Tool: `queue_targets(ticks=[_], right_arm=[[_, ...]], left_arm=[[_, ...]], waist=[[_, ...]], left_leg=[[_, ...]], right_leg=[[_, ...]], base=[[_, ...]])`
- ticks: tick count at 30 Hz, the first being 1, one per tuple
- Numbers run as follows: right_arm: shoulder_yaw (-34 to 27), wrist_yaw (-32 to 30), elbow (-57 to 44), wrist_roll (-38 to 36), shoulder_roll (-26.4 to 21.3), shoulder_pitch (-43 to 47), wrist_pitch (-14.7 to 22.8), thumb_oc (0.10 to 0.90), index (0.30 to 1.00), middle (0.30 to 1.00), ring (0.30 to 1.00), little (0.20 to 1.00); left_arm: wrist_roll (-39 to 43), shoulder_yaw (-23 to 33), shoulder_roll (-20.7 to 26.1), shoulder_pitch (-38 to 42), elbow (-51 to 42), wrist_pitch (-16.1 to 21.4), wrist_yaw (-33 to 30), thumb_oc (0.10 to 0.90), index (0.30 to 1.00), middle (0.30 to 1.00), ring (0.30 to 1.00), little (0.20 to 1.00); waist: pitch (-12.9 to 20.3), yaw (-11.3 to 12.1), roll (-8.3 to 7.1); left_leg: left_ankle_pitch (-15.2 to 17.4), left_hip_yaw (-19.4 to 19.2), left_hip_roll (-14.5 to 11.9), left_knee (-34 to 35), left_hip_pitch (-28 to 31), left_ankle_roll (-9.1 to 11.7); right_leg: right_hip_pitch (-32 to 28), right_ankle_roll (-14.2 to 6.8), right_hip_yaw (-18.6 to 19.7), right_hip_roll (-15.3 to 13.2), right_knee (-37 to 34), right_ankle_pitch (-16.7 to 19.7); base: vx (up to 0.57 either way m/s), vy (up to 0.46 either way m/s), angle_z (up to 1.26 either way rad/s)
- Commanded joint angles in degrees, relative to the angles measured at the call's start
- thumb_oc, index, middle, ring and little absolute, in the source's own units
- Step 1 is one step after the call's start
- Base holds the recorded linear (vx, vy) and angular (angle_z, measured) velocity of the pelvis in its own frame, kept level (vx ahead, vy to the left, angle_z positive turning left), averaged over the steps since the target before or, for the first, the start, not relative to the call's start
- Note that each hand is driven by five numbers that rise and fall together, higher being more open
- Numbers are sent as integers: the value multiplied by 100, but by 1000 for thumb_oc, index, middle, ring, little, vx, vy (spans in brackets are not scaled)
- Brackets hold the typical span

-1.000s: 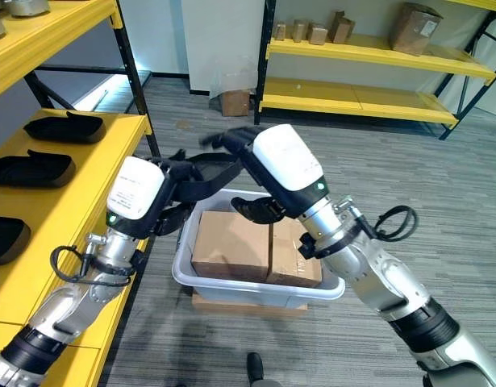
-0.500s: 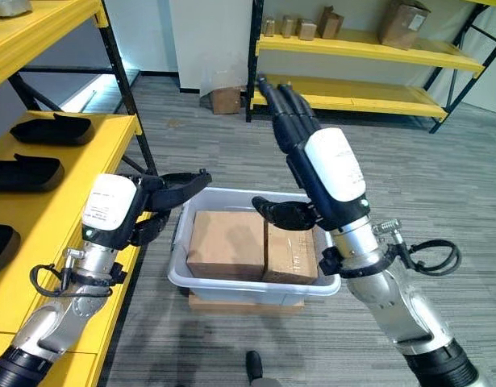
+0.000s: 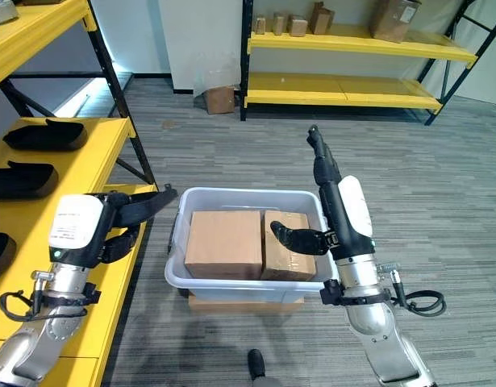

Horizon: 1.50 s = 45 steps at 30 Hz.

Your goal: Move parts from the plastic box to the shelf.

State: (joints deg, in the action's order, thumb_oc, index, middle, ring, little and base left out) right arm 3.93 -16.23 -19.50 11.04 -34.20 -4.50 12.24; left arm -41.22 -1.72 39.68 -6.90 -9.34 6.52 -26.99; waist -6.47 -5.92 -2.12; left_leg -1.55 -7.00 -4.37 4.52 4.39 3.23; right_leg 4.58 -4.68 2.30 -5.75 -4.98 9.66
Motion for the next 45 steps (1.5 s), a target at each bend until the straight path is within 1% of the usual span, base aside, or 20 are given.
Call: queue_targets(ticks=[1,7,11,12,14,15,16,17,19,20,21,22,23,24,25,26,30,36,42,45], right_arm=[[-15,-303,-385,-111,-226,635,445,900,1000,1000,1000,1000],[222,-338,-512,-210,-362,1080,579,900,1000,1000,1000,1000],[337,-469,-528,-272,-465,1438,660,900,1000,1000,1000,1000],[338,-541,-536,-234,-531,1483,660,900,1000,1000,1000,1000],[343,-569,-518,-190,-583,1533,648,900,1000,1000,1000,1000],[347,-616,-501,-108,-633,1581,604,900,1000,1000,1000,1000],[342,-624,-493,-102,-634,1593,604,900,1000,1000,1000,1000],[355,-640,-495,-36,-625,1589,587,900,1000,1000,1000,1000],[327,-648,-512,-34,-575,1526,619,900,1000,1000,1000,1000],[325,-648,-513,-34,-574,1525,619,900,1000,1000,1000,1000],[294,-641,-504,-32,-498,1435,614,900,1000,1000,1000,1000],[284,-640,-508,-31,-494,1431,614,900,1000,1000,1000,1000],[222,-610,-493,12,-406,1311,577,900,1000,1000,1000,1000],[166,-612,-492,31,-363,1225,563,900,1000,1000,1000,1000],[33,-602,-561,76,-335,1103,577,900,1000,1000,1000,1000],[35,-591,-510,128,-282,1074,553,900,1000,1000,1000,1000],[81,-551,-477,166,-161,1076,545,900,1000,1000,1000,1000],[239,-521,-394,272,-15,1237,483,900,1000,1000,1000,1000],[259,-432,-273,544,169,1126,333,900,1000,1000,1000,1000],[235,-463,-250,656,233,1063,291,900,1000,1000,1000,1000]], left_arm=[[82,492,255,310,-600,240,-849,400,300,300,300,300],[-152,666,244,-17,-804,181,-888,400,300,300,300,300],[-243,646,347,50,-892,197,-921,400,300,300,300,300],[-308,582,454,134,-944,198,-905,400,300,300,300,300],[-344,533,498,208,-929,193,-915,400,300,300,300,300],[-339,463,540,333,-908,210,-908,400,300,300,300,300],[-337,452,543,359,-896,210,-909,400,300,300,300,300],[-342,447,560,442,-897,247,-917,400,300,300,300,300],[-371,449,541,502,-919,260,-949,400,300,300,300,300],[-371,448,543,503,-920,260,-948,400,300,300,300,300],[-416,442,525,569,-903,229,-947,400,300,300,300,300],[-417,438,530,576,-905,227,-946,400,300,300,300,300],[-492,492,544,605,-929,203,-953,400,300,300,300,300],[-521,496,567,609,-949,237,-929,400,300,300,300,300],[-610,527,585,626,-986,248,-982,400,300,300,300,300],[-686,506,634,644,-983,207,-1030,400,300,300,300,300],[-797,714,681,588,-1119,119,-1150,400,300,300,300,300],[-885,1104,658,400,-1266,-57,-1375,400,300,300,300,300],[-877,1371,487,188,-1233,-210,-1525,400,300,300,300,300],[-866,1387,472,194,-1170,-273,-1551,400,300,300,300,300]], waist=[[564,56,211],[432,230,361],[242,342,430],[106,455,455],[33,432,469],[-84,425,440],[-101,410,425],[-132,368,345],[-88,319,277],[-82,317,276],[-46,276,247],[-43,264,238],[-7,249,252],[30,210,266],[152,193,324],[259,235,355],[367,341,292],[391,532,196],[404,839,-19],[368,868,-57]], left_leg=[[31,566,-547,48,3,168],[-341,818,-890,32,-176,348],[-754,1079,-1046,36,-515,555],[-1042,1107,-1098,43,-748,656],[-1160,1143,-1068,41,-908,649],[-1235,953,-1009,-70,-978,559],[-1222,971,-979,-105,-998,544],[-739,692,-926,-733,-907,346],[-283,395,-836,-1388,-888,242],[-280,400,-834,-1401,-904,240],[54,126,-825,-1876,-727,199],[36,141,-812,-1893,-764,184],[402,-8,-746,-1927,-519,183],[512,-91,-698,-1656,-436,144],[534,-218,-611,-1048,-209,138],[454,-69,-473,-586,-61,114],[377,-7,-255,-261,10,11],[418,169,94,-140,-27,-193],[513,411,609,-190,-88,-464],[515,551,780,-209,-100,-547]], right_leg=[[-191,-381,-7,-312,818,-902],[-196,-143,-209,46,992,-1151],[-168,-25,-489,207,981,-1203],[-181,29,-682,236,981,-1306],[-165,64,-877,207,1038,-1352],[-101,99,-1026,119,1154,-1316],[-95,89,-1041,88,1187,-1338],[73,133,-1178,-61,1341,-1315],[142,161,-1336,-195,1328,-1242],[148,160,-1339,-197,1324,-1236],[153,197,-1534,-270,1359,-1269],[163,200,-1553,-283,1344,-1237],[142,164,-1777,-350,1391,-1267],[105,114,-1878,-385,1372,-1238],[16,-4,-2042,-446,1356,-1183],[-4,-74,-2083,-505,1291,-1090],[-1,-190,-2125,-649,1115,-833],[16,-379,-2050,-843,964,-551],[-144,-620,-2131,-1341,966,-217],[-158,-665,-2102,-1516,1117,-130]], base=[[-62,-134,4],[-86,-166,5],[-185,-158,23],[-163,-84,57],[-203,-93,67],[-166,-59,87],[-282,-94,98],[-236,-86,94],[-205,-69,64],[-121,-42,47],[-86,-26,65],[-130,-7,74],[-58,51,80],[-6,139,150],[59,222,147],[42,197,122],[-8,142,26],[-34,163,7],[-3,233,11],[5,162,36]])
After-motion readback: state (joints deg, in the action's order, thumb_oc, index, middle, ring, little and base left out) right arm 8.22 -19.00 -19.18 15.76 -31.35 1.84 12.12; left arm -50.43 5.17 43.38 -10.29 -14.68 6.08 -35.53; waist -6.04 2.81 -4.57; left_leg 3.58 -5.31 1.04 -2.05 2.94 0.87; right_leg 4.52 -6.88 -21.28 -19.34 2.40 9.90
